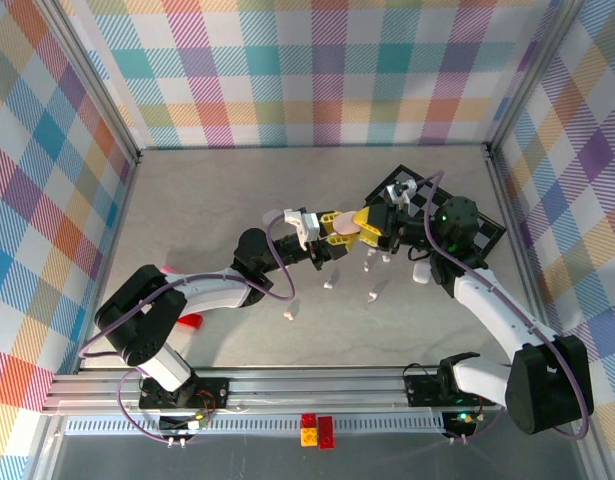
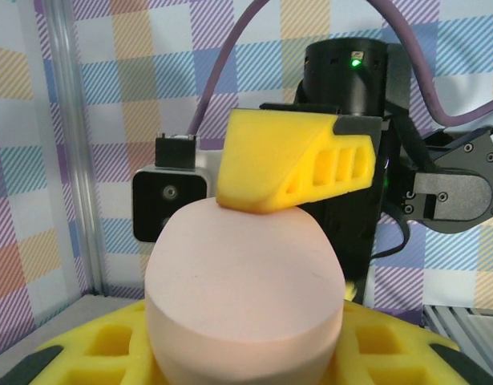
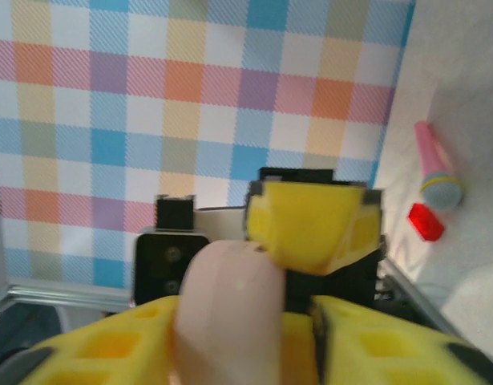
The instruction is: Insert the wireless bluetooth earbuds into the charging case
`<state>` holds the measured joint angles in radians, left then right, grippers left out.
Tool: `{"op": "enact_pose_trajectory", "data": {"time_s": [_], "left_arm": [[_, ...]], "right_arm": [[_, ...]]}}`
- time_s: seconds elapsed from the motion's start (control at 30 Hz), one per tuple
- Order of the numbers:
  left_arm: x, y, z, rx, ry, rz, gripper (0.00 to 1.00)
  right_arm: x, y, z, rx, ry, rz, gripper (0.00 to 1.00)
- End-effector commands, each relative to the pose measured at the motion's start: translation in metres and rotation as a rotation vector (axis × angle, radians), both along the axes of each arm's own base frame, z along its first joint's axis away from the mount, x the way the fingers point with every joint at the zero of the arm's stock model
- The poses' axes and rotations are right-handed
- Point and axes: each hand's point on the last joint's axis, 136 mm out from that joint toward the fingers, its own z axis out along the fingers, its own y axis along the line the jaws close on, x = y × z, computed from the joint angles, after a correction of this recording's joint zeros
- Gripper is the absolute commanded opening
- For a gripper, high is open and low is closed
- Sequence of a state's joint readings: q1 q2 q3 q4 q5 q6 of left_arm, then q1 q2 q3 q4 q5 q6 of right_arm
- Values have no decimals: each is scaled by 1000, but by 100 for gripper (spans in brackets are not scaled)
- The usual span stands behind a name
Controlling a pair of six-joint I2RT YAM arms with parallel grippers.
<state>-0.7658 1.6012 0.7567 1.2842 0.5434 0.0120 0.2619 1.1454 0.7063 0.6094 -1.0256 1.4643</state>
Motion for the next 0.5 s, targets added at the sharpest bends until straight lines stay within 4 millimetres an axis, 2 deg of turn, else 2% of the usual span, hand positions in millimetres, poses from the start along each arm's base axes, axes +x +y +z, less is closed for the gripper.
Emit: {"op": "enact_pose_trajectory", "data": {"time_s": [0.0, 0.13, 0.3, 0.47], "left_arm": [[-12, 4, 20, -44, -80, -33, 37], [-10, 12, 14, -29, -70, -20, 37], [-10, 21, 3, 2, -53, -20, 37], [-14, 30, -17, 93, -15, -56, 37]], "right_arm": [[2, -5, -5, -58, -38, -57, 61], [-2, -10, -4, -117, -84, -83, 76], [-5, -22, -10, -305, -185, -150, 82], [-7, -38, -11, -496, -435, -214, 88]]}}
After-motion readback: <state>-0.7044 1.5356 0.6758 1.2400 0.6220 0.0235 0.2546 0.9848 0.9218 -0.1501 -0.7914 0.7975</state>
